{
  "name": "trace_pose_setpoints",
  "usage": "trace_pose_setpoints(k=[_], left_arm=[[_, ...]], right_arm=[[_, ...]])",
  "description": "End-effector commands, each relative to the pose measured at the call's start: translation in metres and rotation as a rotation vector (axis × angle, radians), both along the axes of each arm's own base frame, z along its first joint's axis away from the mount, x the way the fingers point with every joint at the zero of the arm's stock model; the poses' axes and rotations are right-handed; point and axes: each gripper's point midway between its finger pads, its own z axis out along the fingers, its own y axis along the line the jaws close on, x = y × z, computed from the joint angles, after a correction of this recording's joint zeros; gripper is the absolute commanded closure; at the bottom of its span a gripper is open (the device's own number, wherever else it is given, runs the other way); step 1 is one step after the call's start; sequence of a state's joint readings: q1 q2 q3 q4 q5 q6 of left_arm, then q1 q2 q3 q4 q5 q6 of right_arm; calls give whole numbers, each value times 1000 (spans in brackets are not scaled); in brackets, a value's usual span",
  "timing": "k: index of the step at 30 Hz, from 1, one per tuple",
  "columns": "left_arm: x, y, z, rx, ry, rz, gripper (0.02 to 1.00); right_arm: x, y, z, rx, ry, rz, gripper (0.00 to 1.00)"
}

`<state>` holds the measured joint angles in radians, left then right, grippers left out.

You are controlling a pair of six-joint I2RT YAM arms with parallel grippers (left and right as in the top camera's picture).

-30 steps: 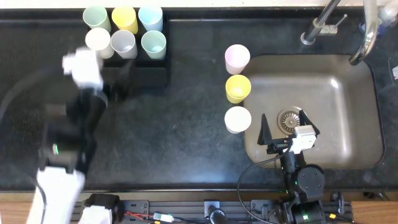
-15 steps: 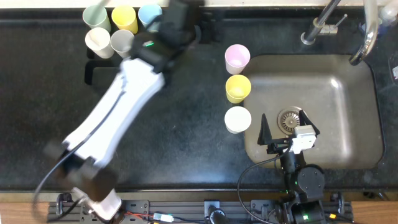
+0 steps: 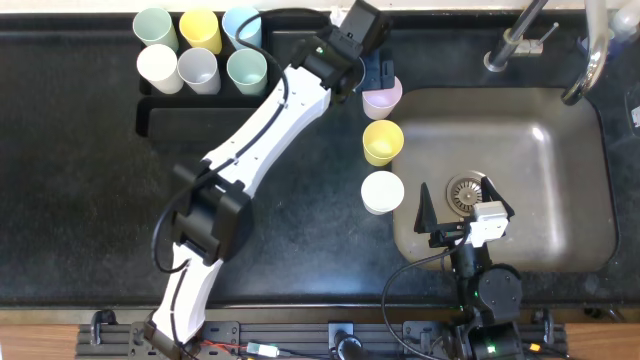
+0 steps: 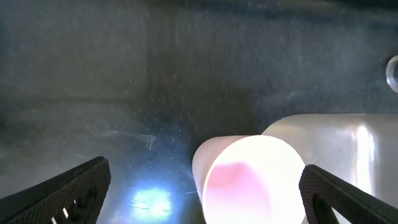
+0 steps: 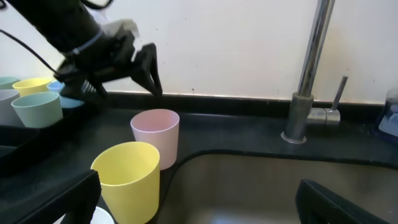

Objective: Store Cups

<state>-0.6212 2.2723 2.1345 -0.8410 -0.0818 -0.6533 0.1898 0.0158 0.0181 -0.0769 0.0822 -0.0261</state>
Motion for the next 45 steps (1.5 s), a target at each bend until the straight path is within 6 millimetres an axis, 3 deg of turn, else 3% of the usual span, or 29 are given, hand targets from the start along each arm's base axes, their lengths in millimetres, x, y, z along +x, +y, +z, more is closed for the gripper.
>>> trace_pose_setpoints(k=[1, 7, 11, 12, 16, 18, 22, 25, 29, 32, 35, 39, 45], left_arm=[[1, -10, -16, -42, 48, 24, 18], [-2, -9, -35, -14, 85, 25, 82], [-10, -3, -51, 21, 136, 25, 215], [-10, -3, -53, 23, 139, 26, 286], [-7, -4, -54, 21, 131, 27, 801], [-5, -6, -53, 13, 121, 25, 985], [-4, -9, -37, 0, 87, 24, 985], [-1, 8, 7, 28, -3, 73, 985], [-8, 73, 89, 105, -149, 213, 985], [-20, 136, 126, 123, -182, 315, 985], [-35, 201, 137, 141, -171, 407, 985], [-57, 274, 132, 185, -126, 454, 985], [-81, 355, 114, 186, -34, 632, 985]], right_arm=[[0, 1, -4, -4, 4, 5, 3], [0, 1, -4, -4, 4, 4, 5], [0, 1, -4, -4, 4, 4, 5], [0, 1, -4, -4, 4, 4, 3], [0, 1, -4, -4, 4, 5, 3], [0, 1, -4, -4, 4, 4, 3], [0, 1, -4, -4, 4, 4, 5], [0, 1, -4, -5, 4, 4, 5], [0, 1, -4, -4, 4, 4, 3], [0, 1, -4, -4, 4, 5, 3], [0, 1, -4, -4, 4, 4, 3], [0, 1, -4, -4, 4, 4, 3], [0, 1, -4, -5, 4, 4, 3]])
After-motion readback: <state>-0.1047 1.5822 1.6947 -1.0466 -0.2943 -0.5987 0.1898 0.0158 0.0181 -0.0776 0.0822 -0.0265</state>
